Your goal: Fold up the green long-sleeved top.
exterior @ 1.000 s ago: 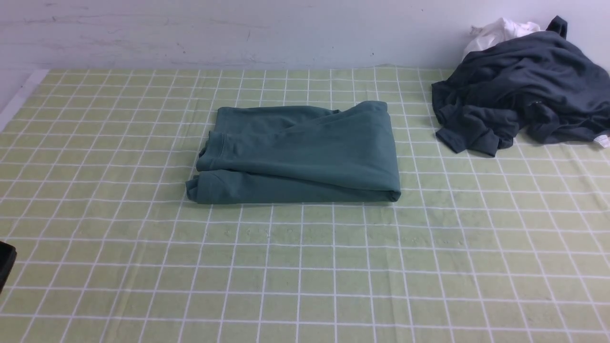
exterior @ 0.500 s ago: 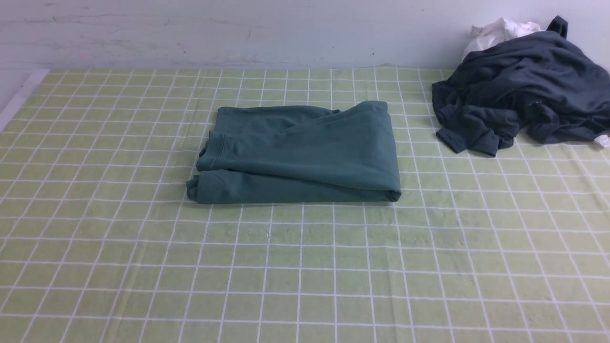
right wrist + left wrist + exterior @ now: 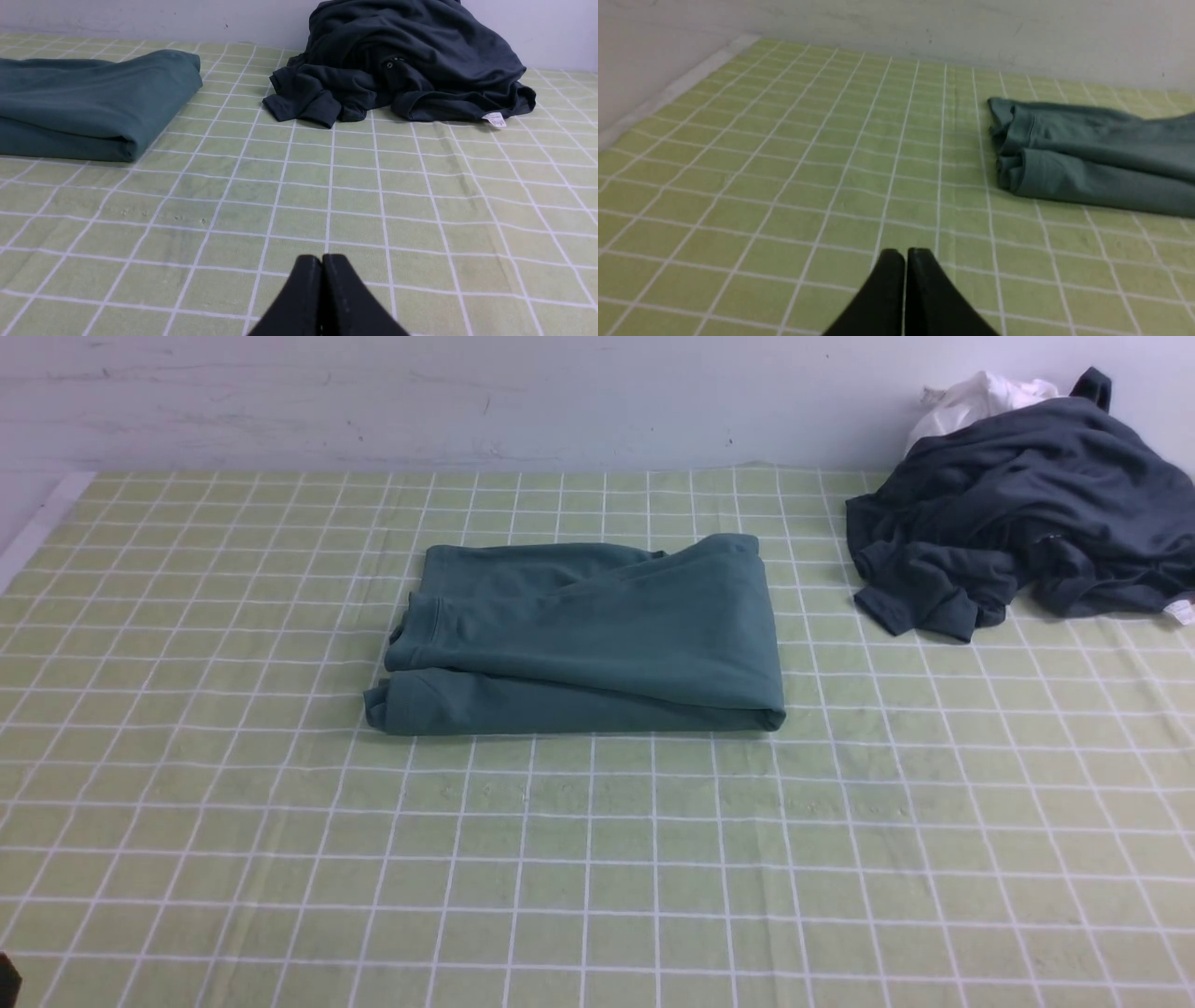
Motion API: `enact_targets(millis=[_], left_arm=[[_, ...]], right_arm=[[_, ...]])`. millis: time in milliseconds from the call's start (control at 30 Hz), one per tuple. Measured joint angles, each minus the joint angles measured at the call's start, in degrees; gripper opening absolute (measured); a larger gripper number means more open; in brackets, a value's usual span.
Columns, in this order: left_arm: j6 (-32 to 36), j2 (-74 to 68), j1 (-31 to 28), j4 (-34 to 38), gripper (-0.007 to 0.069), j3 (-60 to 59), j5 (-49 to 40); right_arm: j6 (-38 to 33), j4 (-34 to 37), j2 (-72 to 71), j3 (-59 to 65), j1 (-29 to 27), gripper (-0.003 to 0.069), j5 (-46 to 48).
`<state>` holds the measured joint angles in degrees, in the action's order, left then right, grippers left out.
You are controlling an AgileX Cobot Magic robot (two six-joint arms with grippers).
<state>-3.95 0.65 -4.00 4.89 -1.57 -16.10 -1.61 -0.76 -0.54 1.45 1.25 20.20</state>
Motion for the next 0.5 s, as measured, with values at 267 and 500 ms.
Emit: enact_targets(millis=[267,500], left_arm=[[2.59,0.0,3.41,-1.76,-0.0004,0.05,-4.34],[2.92,0.0,6.65,-1.76,-0.0004,0.05,-4.45]], right_arm=[[0.06,0.03,0.0,0.0,0.0,-0.0007,0.0],[0.06,0.03,0.0,0.0,0.0,-0.0007,0.0]])
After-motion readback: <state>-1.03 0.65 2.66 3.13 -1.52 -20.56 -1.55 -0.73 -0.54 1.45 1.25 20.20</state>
